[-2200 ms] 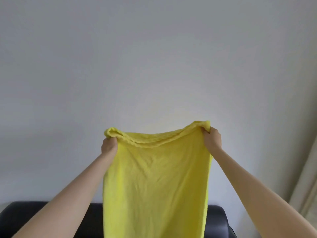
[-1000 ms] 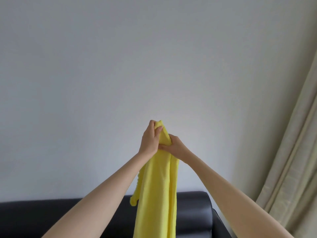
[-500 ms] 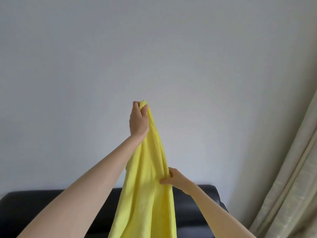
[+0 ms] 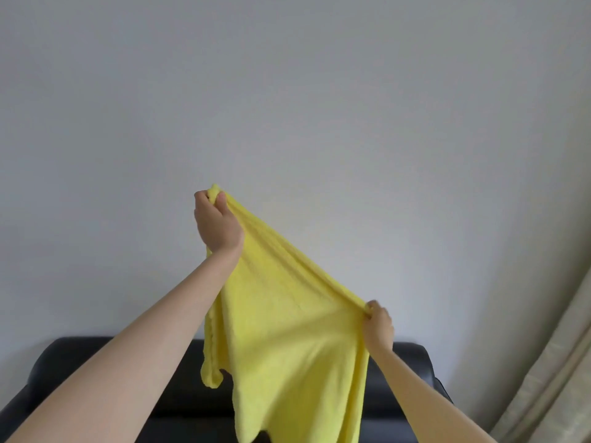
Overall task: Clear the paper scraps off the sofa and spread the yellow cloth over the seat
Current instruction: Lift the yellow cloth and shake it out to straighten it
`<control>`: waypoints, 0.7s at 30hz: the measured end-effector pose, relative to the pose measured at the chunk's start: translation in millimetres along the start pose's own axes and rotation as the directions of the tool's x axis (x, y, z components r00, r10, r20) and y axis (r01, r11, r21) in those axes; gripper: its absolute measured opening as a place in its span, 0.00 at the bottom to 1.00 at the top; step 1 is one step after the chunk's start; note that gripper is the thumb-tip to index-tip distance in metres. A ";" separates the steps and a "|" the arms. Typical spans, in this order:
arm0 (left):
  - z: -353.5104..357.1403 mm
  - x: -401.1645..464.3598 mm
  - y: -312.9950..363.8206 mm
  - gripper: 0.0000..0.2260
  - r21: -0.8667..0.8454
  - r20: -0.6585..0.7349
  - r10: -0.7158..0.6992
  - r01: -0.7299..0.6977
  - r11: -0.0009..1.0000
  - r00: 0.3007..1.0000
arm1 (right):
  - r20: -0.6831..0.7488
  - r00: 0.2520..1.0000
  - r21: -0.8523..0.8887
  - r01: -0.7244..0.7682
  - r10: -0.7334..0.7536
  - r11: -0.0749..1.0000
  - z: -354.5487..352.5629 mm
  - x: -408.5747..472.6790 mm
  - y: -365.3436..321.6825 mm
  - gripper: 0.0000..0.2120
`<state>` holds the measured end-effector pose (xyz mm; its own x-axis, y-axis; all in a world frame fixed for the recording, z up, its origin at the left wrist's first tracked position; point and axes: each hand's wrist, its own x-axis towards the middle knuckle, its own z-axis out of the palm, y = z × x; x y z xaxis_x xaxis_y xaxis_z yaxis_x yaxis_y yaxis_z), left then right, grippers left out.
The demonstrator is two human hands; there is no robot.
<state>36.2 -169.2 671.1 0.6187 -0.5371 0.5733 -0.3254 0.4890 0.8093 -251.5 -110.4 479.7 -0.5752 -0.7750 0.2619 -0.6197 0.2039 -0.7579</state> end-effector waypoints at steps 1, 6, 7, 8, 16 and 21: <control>-4.1 4.6 -4.5 0.10 0.001 -0.040 -0.017 0.017 1.000 0.999 | -0.099 0.995 0.114 0.005 0.007 0.993 -9.6 7.5 -8.7 0.18; -20.5 26.1 -25.9 0.13 0.036 -0.162 -0.132 0.140 0.990 0.978 | 0.054 0.970 -0.005 0.236 -0.236 0.972 -24.7 27.6 -25.0 0.07; -24.2 29.9 -31.4 0.14 0.054 -0.163 -0.161 0.172 0.984 0.973 | 0.241 0.939 -0.112 0.278 -0.245 0.954 -24.2 28.6 -20.7 0.07; -28.1 33.9 -36.8 0.14 0.070 -0.166 -0.191 0.205 0.976 0.967 | 0.308 0.924 -0.192 0.295 -0.228 0.936 -26.0 31.8 -17.2 0.10; -40.7 44.3 -48.0 0.14 0.064 -0.168 -0.222 0.236 0.970 0.960 | 0.402 0.893 0.074 0.188 -0.202 0.979 -29.6 20.2 -18.8 0.13; -31.2 28.9 -38.6 0.13 0.062 -0.049 -0.082 0.085 0.994 0.995 | 0.616 0.779 0.142 0.039 -0.119 0.989 8.1 -26.6 20.3 0.14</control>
<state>89.0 -182.2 652.4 0.6776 -0.5412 0.4980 -0.3156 0.3977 0.8616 -244.4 -90.5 452.6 -0.0451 -0.9962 -0.0742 -0.5594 0.0868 -0.8244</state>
